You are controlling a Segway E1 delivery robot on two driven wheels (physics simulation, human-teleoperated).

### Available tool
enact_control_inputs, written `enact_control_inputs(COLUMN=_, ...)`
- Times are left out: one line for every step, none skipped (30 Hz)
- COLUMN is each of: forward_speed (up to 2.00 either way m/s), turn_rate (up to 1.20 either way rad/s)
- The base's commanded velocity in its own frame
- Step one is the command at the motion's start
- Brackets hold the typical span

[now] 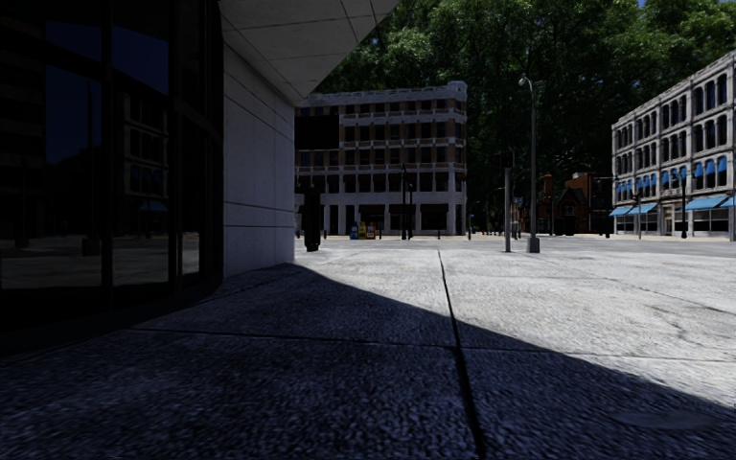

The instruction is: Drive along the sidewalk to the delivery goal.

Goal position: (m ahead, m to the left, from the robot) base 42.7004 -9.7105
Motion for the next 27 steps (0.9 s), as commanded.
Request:
enact_control_inputs(forward_speed=2.0, turn_rate=0.0)
enact_control_inputs(forward_speed=2.0, turn_rate=0.0)
enact_control_inputs(forward_speed=2.0, turn_rate=0.0)
enact_control_inputs(forward_speed=2.0, turn_rate=0.0)
enact_control_inputs(forward_speed=2.0, turn_rate=0.0)
enact_control_inputs(forward_speed=1.99, turn_rate=0.0)
enact_control_inputs(forward_speed=1.99, turn_rate=0.0)
enact_control_inputs(forward_speed=1.99, turn_rate=0.0)
enact_control_inputs(forward_speed=1.99, turn_rate=0.0)
enact_control_inputs(forward_speed=1.96, turn_rate=0.0)
enact_control_inputs(forward_speed=1.96, turn_rate=0.0)
enact_control_inputs(forward_speed=1.95, turn_rate=0.0)
enact_control_inputs(forward_speed=1.95, turn_rate=0.0)
enact_control_inputs(forward_speed=1.95, turn_rate=0.0)
enact_control_inputs(forward_speed=1.95, turn_rate=0.0)
enact_control_inputs(forward_speed=1.95, turn_rate=0.0)
enact_control_inputs(forward_speed=1.95, turn_rate=0.0)
enact_control_inputs(forward_speed=1.95, turn_rate=0.0)
enact_control_inputs(forward_speed=1.95, turn_rate=0.0)
enact_control_inputs(forward_speed=1.94, turn_rate=0.0)
enact_control_inputs(forward_speed=1.94, turn_rate=0.0)
enact_control_inputs(forward_speed=1.94, turn_rate=0.0)
enact_control_inputs(forward_speed=1.94, turn_rate=0.0)
enact_control_inputs(forward_speed=1.94, turn_rate=0.0)
enact_control_inputs(forward_speed=1.94, turn_rate=0.0)
enact_control_inputs(forward_speed=1.94, turn_rate=0.0)
enact_control_inputs(forward_speed=1.94, turn_rate=0.0)
